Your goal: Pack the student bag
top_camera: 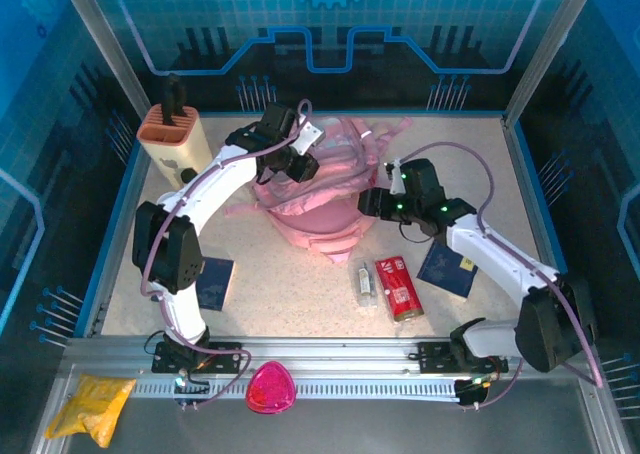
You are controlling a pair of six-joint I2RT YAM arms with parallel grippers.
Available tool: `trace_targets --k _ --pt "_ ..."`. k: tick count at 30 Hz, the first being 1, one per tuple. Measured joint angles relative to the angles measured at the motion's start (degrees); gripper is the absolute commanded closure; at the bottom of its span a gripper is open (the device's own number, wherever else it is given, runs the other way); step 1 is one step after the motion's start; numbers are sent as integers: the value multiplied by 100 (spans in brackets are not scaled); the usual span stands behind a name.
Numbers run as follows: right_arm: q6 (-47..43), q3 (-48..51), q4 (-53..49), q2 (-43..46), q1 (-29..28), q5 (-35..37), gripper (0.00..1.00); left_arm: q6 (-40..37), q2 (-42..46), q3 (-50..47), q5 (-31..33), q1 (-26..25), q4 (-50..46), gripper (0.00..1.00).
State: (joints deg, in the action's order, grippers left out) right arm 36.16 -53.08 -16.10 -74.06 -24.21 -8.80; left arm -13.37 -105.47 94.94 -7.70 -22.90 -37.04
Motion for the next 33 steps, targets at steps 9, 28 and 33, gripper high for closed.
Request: trace_targets --k 9,28,33 --pt "199 348 -1408 1250 951 686 11 1731 1123 -1158 -50 -570 793 32" --pt "765 1569 -1963 1058 3106 1268 0 5595 835 -1810 -70 -2249 2000 31" --pt "800 2124 -1661 957 3141 1064 0 5853 424 -1659 -70 -2433 2090 31"
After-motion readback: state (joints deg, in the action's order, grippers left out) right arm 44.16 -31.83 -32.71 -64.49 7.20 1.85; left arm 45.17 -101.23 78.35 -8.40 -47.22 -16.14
